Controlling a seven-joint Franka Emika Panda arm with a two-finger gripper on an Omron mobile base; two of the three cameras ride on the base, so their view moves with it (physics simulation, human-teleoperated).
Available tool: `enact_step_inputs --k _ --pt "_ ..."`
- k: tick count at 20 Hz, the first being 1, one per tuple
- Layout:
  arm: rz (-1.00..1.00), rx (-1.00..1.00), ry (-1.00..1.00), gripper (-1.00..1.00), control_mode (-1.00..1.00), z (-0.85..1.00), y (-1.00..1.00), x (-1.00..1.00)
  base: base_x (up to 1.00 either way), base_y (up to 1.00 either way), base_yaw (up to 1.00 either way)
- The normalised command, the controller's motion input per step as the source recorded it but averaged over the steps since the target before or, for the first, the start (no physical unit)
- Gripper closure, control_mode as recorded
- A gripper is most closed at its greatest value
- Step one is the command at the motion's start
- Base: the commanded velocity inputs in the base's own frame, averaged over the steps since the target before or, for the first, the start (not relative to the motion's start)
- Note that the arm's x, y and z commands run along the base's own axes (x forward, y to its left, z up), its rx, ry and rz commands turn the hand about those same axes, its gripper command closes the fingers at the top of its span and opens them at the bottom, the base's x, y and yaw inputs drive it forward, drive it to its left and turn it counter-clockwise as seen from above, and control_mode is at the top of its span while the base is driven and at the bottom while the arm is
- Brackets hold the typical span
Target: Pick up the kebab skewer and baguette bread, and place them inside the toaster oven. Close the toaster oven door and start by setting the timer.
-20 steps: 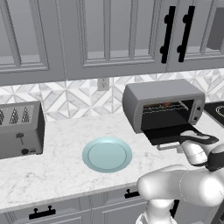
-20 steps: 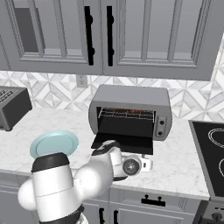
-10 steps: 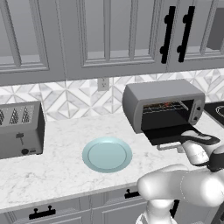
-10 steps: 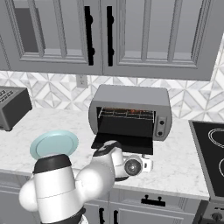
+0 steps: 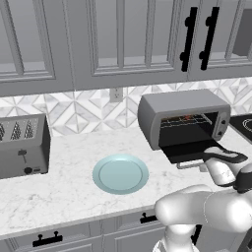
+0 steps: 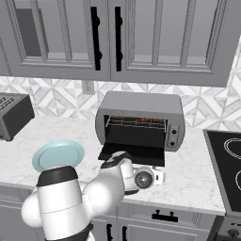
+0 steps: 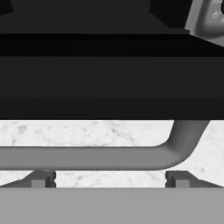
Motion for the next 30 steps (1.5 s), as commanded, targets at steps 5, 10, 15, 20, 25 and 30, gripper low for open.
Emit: enact_step_inputs --k 5,10,15,20,25,30 --pt "0.0 0.0 0.0 -1.0 -1.0 0.05 0.0 0.06 0.0 0.0 0.0" --pt "0.0 0.0 -0.03 -1.0 -1.0 0.15 0.0 0.03 0.0 0.0 0.0" --pt "0.0 0.0 -0.07 -1.0 -1.0 0.34 0.0 0.02 0.0 0.0 0.0" --pt "0.0 0.0 -0.08 -1.0 -1.0 0.42 0.0 0.05 0.0 0.0 0.0" --pt "0.01 0.0 -0.08 -1.0 -1.0 0.41 0.0 0.1 0.0 0.0 0.0" --pt "0.01 0.0 -0.11 -1.0 -1.0 0.49 0.0 0.14 0.0 0.0 0.0"
